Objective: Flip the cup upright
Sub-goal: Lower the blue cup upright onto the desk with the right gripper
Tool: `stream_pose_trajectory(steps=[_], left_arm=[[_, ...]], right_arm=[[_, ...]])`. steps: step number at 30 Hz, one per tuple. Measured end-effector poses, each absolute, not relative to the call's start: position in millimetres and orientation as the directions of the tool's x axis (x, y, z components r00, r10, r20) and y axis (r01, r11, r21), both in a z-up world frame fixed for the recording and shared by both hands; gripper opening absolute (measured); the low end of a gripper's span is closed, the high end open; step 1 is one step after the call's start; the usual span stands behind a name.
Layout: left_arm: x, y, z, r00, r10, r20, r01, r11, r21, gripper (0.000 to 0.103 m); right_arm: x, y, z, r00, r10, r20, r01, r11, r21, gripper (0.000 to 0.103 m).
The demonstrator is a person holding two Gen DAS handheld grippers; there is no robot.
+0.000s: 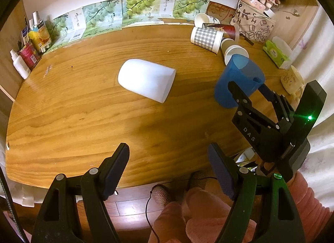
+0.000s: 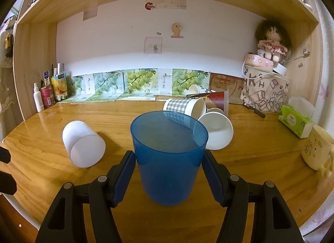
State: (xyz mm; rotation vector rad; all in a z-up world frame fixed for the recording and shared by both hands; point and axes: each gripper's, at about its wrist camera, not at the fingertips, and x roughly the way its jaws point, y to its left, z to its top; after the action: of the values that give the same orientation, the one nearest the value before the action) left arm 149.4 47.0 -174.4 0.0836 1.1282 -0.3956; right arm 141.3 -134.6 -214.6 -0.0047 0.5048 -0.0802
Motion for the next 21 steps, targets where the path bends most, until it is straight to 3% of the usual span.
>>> stream_pose_trajectory(steps=[15, 21], left_arm=[[146.9, 47.5, -168.4, 0.365, -0.319, -0.874, 0.309, 0.928, -0.210, 0.081], [143.8, 48.4, -163.1, 0.389, -0.294, -0.873, 0.264, 0.944, -0.200, 0.080]], right_arm=[[135.7, -132.9, -205.7, 0.820, -0.019, -0.572, -0.005, 0.999, -0.041, 0.067], [131.5, -133.3, -201.9, 0.792, 0.030, -0.610, -0.064, 0.997, -0.035, 0.073]])
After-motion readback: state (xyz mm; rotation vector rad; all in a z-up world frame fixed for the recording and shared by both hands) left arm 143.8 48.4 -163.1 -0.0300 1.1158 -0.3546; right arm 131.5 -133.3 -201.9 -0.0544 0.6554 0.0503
